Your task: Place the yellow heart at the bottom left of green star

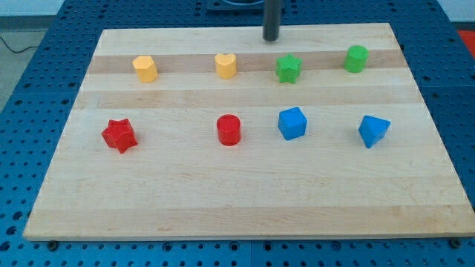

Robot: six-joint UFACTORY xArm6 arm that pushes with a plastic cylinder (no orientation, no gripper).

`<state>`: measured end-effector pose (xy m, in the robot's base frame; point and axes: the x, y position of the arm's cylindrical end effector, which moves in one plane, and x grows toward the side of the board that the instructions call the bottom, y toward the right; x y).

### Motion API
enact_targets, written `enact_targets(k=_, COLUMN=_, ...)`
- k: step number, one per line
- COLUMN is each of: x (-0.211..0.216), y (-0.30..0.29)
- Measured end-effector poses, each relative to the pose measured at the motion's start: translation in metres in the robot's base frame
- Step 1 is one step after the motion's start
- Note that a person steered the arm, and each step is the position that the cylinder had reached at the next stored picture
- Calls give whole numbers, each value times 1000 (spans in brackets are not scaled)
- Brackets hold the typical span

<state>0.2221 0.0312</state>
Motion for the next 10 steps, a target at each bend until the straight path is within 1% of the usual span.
enact_targets(k=1, x=1, y=-46)
enact_targets(k=2, x=16, y=-94)
enact_targets(k=3, x=38, y=-105)
enact_targets(k=5, x=93, y=-92)
enact_targets(k=7, x=133, y=-49)
enact_targets(k=8, x=143, y=-18)
enact_targets(k=9, x=114, y=-17)
enact_targets(k=10, x=68, y=-10)
